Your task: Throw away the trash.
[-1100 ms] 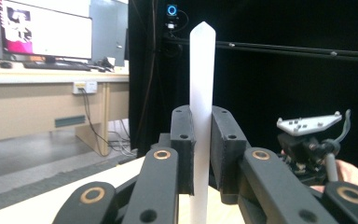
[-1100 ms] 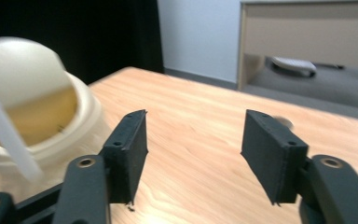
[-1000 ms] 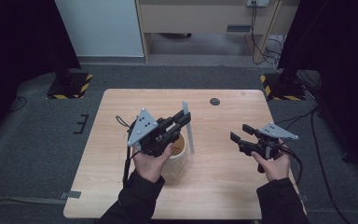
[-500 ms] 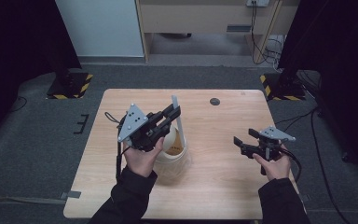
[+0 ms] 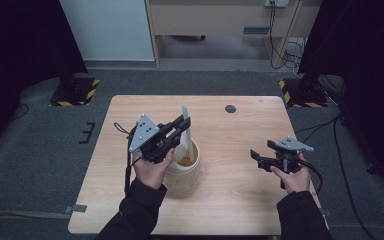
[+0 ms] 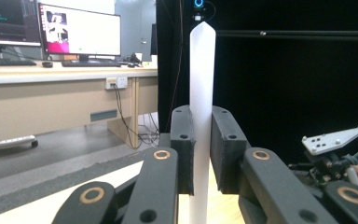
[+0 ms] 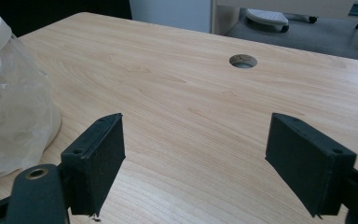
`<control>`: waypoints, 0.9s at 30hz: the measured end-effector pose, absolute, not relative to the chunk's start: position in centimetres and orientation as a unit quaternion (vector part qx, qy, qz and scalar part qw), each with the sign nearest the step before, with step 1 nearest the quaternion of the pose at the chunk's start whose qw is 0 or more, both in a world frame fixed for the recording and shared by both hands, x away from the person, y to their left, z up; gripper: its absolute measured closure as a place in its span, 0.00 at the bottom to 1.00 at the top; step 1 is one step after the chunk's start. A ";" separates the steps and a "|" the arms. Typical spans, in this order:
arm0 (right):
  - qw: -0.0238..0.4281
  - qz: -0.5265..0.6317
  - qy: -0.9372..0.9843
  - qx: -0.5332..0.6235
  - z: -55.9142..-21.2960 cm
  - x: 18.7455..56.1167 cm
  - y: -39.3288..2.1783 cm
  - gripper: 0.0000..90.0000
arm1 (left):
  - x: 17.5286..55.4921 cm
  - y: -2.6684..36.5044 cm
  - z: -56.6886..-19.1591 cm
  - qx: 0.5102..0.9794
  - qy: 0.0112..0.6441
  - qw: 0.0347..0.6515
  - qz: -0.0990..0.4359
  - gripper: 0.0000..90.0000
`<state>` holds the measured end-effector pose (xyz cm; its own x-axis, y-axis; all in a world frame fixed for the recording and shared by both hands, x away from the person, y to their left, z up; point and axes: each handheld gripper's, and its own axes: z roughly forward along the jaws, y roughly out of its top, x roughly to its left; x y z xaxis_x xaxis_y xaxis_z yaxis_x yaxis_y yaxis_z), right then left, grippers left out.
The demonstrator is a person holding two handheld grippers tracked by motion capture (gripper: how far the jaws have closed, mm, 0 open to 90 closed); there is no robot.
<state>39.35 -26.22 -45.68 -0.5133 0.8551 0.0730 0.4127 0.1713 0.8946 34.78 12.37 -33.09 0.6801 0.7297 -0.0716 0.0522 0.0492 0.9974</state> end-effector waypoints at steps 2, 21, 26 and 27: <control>0.232 0.473 0.731 0.434 -45.8 39.4 -26.2 0.22 | 34.9 12.4 -33.5 0.640 0.309 0.654 0.258 0.89; 0.231 0.468 0.732 0.437 -45.9 39.4 -26.4 0.22 | 33.3 15.8 -34.5 0.628 0.316 0.668 0.243 0.74; 0.231 0.466 0.732 0.440 -46.1 39.4 -26.6 0.21 | 32.2 18.3 -35.1 0.627 0.331 0.658 0.254 0.70; 0.232 0.464 0.733 0.440 -46.1 39.4 -26.6 0.21 | 32.0 18.9 -35.4 0.631 0.334 0.652 0.255 0.68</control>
<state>39.43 -26.64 -46.14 -0.5044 0.8608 0.0683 0.4303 0.1820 0.8842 32.04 18.85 -35.43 0.6473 0.7537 -0.1136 0.0890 0.0733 0.9933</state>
